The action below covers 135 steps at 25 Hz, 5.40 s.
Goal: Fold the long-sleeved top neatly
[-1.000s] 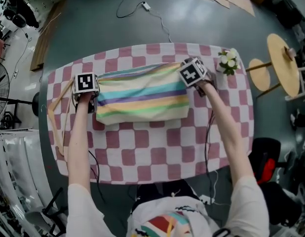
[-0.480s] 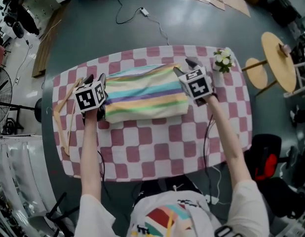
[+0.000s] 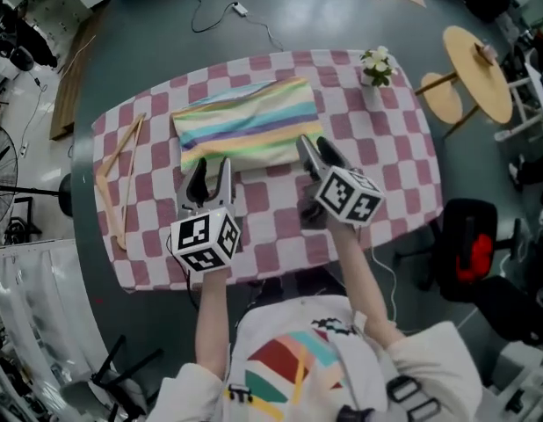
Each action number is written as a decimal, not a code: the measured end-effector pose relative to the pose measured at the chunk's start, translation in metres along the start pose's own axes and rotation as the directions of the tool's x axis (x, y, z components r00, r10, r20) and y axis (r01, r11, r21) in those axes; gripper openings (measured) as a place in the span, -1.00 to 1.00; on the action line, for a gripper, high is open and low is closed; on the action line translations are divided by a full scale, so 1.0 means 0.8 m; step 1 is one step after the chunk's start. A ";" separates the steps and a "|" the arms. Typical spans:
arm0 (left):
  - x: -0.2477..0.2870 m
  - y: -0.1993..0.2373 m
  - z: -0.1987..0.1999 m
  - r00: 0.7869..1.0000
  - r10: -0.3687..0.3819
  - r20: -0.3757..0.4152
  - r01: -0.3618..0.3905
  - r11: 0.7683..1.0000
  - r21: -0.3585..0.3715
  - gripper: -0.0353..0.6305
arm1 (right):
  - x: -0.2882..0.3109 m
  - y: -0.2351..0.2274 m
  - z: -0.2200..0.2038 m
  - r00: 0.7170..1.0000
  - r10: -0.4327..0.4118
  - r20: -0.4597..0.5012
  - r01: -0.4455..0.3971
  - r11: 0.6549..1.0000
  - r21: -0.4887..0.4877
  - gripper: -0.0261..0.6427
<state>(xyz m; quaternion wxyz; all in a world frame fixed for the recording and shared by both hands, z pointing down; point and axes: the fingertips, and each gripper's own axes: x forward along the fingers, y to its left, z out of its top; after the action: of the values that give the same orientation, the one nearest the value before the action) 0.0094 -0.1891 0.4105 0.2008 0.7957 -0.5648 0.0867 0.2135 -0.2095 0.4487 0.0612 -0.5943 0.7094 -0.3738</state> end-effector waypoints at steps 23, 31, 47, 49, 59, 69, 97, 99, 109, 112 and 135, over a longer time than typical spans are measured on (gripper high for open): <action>-0.013 -0.004 -0.092 0.980 0.090 -0.178 -0.095 0.995 -0.019 -0.38 | 0.082 -0.125 -0.136 0.986 -0.134 -0.101 0.164 0.641 0.750 -0.15; 0.004 -0.010 -0.109 0.966 0.135 -0.222 -0.128 0.991 0.048 -0.39 | 0.095 -0.148 -0.140 0.974 -0.189 -0.124 0.219 0.640 0.737 -0.72; -0.099 0.153 -0.109 0.958 0.203 -0.201 -0.218 0.974 -0.055 -0.41 | 0.161 0.186 -0.105 0.957 0.125 -0.263 -0.279 0.651 -0.706 -0.88; -0.119 0.179 -0.115 0.953 0.222 -0.207 -0.243 0.967 -0.078 -0.41 | 0.144 0.231 -0.195 0.852 0.107 -0.513 -0.524 0.193 -0.830 -0.88; -0.170 0.231 -0.155 0.927 0.278 -0.252 -0.325 0.931 -0.168 -0.41 | 0.134 0.202 -0.357 0.850 -0.148 -0.506 -0.525 -0.321 -0.788 -0.88; -0.156 0.221 -0.140 0.939 0.258 -0.228 -0.293 0.946 -0.139 -0.41 | 0.121 0.214 -0.356 0.820 -0.101 -0.563 -0.561 -0.333 -0.758 -0.87; 0.150 0.307 -0.118 0.823 -0.240 -0.515 -0.110 0.822 -0.558 -0.28 | 0.099 0.247 -0.366 0.836 -0.032 -0.548 -0.549 -0.076 -0.833 -0.61; 0.158 0.311 -0.125 0.815 -0.244 -0.526 -0.124 0.814 -0.568 -0.37 | 0.107 0.247 -0.382 0.830 -0.057 -0.555 -0.558 -0.105 -0.824 -0.61; 0.181 0.329 -0.104 0.826 -0.217 -0.521 -0.082 0.867 -0.491 -0.86 | 0.104 0.240 -0.403 0.777 -0.139 -0.614 -0.630 -0.158 -0.761 -0.88; 0.187 0.331 -0.097 0.831 -0.229 -0.508 -0.042 0.884 -0.466 -0.87 | 0.103 0.235 -0.405 0.774 -0.146 -0.616 -0.633 -0.176 -0.754 -0.88; 0.019 0.173 0.185 0.971 -0.029 0.236 0.054 0.994 -0.099 -0.87 | 0.047 0.298 -0.066 0.962 0.236 -0.138 -0.259 0.623 -0.738 -0.62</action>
<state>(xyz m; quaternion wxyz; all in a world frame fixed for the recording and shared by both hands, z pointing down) -0.1277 -0.3029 0.3128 0.1762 0.8004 -0.5714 -0.0417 -0.0156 -0.2157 0.3557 -0.1482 -0.4577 0.8756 -0.0441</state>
